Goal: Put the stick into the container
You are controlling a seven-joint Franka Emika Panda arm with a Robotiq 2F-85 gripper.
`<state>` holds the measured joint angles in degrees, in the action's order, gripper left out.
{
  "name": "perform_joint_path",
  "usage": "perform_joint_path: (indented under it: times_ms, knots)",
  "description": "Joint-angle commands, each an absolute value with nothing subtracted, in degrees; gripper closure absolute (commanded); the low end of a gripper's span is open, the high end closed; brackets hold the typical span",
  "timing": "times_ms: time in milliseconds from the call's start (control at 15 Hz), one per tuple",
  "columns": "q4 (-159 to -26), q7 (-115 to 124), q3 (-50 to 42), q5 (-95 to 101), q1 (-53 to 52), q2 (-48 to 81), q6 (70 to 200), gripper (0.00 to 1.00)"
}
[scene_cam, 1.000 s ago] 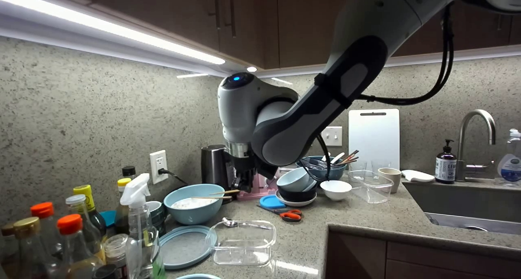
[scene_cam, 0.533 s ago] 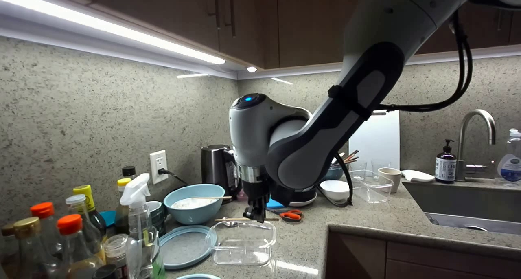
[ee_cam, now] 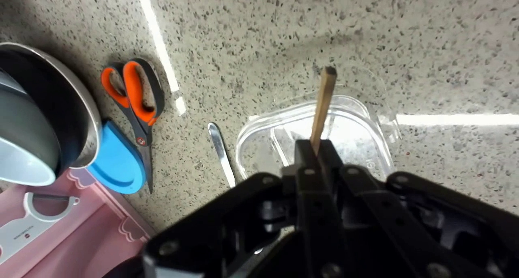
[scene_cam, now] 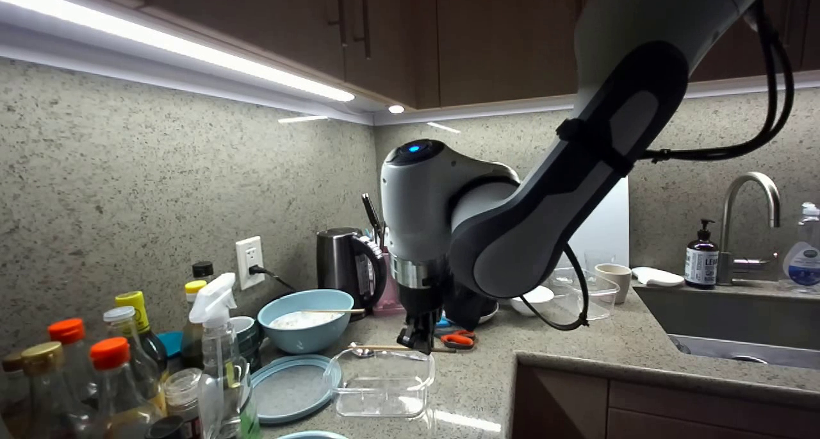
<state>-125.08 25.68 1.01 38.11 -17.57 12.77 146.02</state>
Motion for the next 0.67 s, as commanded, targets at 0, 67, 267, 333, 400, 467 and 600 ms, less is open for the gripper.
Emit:
perform_joint_path:
  times_ms: [0, 67, 267, 333, 400, 467, 600]
  knots:
    - [-132.4, 31.8, 2.0, 42.9, -17.5, 6.1, 147.2, 0.98]
    - [-133.6, 33.3, 2.5, 44.0, -17.3, 5.1, 147.2, 0.98]
    - [-136.5, 36.0, 4.4, 46.0, -16.6, 3.1, 147.1, 0.98]
    - [-137.4, 36.6, 4.9, 46.3, -16.4, 2.6, 147.2, 0.98]
    - [-138.1, 37.0, 5.5, 46.6, -16.3, 2.2, 147.2, 0.98]
    - [-138.6, 36.6, 5.8, 46.3, -16.0, 2.2, 147.7, 0.98]
    - [-138.9, 34.2, 6.2, 43.8, -15.0, 2.8, 149.3, 0.98]
